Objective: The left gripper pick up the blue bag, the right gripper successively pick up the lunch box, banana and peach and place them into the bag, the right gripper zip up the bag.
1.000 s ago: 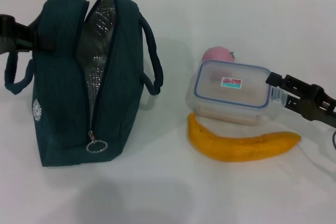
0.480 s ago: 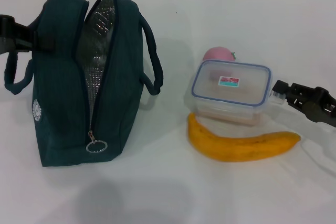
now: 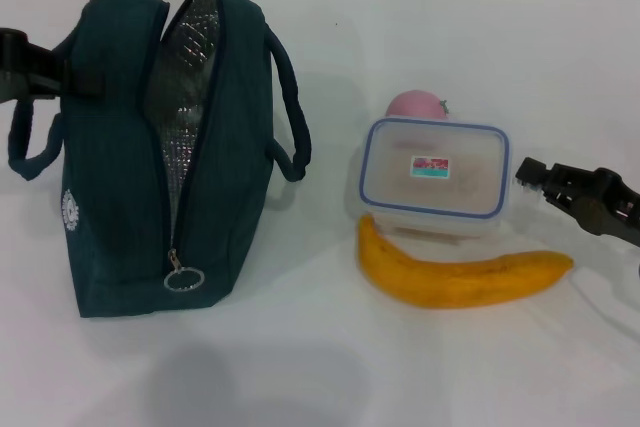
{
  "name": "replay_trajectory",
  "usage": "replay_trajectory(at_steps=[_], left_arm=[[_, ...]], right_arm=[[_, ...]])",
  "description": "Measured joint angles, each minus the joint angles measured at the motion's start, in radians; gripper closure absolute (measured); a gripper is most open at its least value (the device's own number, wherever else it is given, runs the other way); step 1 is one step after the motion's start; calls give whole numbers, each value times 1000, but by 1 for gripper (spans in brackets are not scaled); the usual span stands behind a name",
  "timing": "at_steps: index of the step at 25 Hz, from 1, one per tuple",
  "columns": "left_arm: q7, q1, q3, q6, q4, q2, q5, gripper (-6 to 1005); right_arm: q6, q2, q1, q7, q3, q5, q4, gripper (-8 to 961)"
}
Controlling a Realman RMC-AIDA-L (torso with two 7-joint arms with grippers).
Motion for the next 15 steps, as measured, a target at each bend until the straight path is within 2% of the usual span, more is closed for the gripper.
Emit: replay_trajectory(at_steps=[10,15], left_arm=[[0,-6,2,0,0,1,0,963],[2,-8,1,0,0,1,0,962]], right_arm=[[-78,2,-9,4,33,36,5,846],[-151,3,-10,16,108,40,11,840]])
